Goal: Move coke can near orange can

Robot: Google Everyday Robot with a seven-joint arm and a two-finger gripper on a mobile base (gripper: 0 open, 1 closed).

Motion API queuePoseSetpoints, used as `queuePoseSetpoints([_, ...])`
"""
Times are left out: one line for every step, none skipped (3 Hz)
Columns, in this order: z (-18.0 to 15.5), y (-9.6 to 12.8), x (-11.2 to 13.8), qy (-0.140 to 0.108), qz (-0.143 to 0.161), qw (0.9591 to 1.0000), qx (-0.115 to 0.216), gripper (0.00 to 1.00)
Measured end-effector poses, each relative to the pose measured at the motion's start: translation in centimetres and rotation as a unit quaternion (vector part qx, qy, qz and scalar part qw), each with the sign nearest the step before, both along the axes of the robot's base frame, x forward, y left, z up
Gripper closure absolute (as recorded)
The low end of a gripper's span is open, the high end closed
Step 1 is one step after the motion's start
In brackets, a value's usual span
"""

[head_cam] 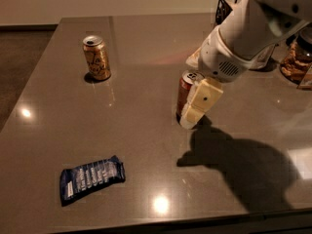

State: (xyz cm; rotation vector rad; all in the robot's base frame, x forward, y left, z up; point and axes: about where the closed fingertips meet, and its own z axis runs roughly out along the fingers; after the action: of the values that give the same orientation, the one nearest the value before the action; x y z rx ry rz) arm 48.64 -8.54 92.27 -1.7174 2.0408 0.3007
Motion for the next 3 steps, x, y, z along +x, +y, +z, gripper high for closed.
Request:
queuePoseSetpoints([-1.3,0.1,0.6,0.004,-0.003,1.0000,-0.005,0.00])
queuePoseSetpoints([-1.5,-0.5,1.7,0.004,-0.017,0.9998,-0.002,0.00])
queuePoseSetpoints([-1.7,-1.0,2.3,0.007,-0.026,0.9996,-0.002,0.18])
